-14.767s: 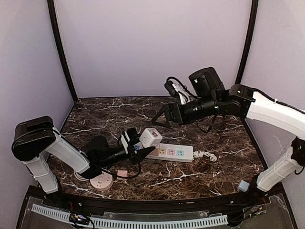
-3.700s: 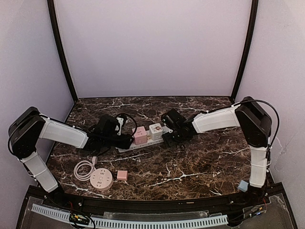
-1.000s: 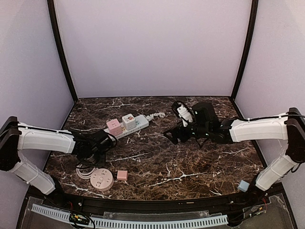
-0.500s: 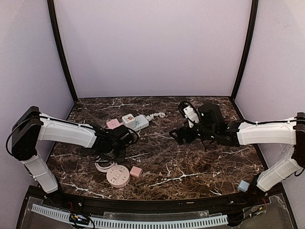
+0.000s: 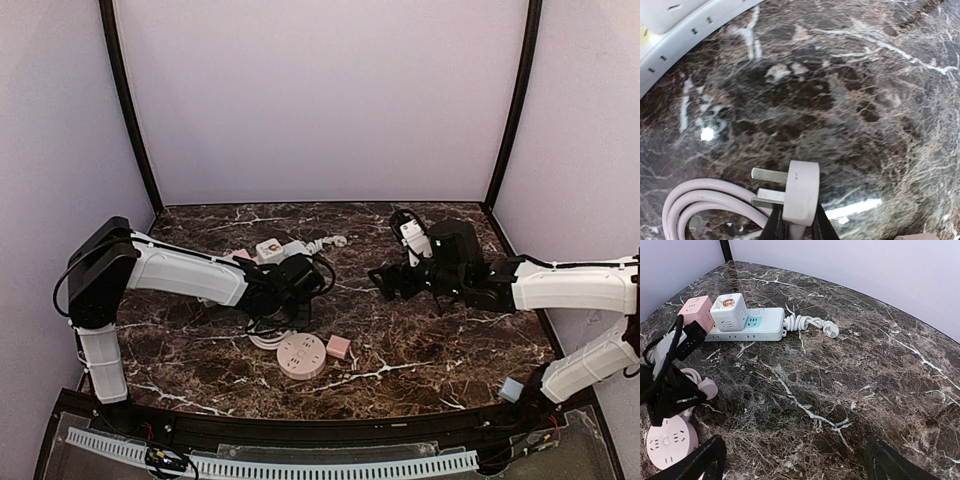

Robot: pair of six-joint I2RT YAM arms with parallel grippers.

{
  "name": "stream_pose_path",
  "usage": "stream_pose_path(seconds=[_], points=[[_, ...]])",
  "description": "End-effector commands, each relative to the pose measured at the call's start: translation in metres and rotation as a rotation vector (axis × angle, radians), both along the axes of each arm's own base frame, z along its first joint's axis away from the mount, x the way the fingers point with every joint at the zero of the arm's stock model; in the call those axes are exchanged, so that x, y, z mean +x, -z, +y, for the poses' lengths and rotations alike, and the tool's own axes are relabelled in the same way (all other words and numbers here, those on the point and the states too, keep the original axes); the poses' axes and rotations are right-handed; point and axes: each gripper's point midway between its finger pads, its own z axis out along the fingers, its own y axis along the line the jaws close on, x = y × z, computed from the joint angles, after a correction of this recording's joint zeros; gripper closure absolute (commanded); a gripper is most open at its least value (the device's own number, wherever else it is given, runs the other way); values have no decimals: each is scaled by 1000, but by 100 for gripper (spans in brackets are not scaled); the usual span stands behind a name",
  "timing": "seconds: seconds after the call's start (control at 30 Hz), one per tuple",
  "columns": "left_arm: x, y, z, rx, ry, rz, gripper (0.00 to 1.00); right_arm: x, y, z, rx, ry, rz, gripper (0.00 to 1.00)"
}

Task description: Insert the plug

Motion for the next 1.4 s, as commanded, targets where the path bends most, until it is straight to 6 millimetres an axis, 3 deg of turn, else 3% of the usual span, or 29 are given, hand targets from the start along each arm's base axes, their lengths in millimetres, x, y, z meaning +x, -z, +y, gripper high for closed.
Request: stream_pose_path(seconds=[0.0,0.13,0.23,0.47,0.63,0.83,0.97,1.17,1.37], points=[[4,1,-36,-92,24,-8,85,-1,-2,-10,15,41,6,4],[16,-3,-53,-118,51,-50,84,-3,-4,-14,26,54,8,5],[18,-5,-53,-55,91,-89,82,-5,-2,-13,35,48,17,5],[7,-2,-20,98,141,-88,84,-19,14,3,40,-55,94,2],[-3,-10,-7,79,146,-95,81,-41,19,15,78,-182,155,1],[-4,-22,-2,67,179,-147,69,-54,42,16,50,-201,257,1],[-5,-27,2,57,191,-172,64,-75,62,20,-37,-245,340,2],[-5,-40,-1,-22,181,-217,37,-97,84,19,-202,-291,374,2],[-5,-49,-3,-86,189,-264,21,-96,93,28,-273,-333,374,6]])
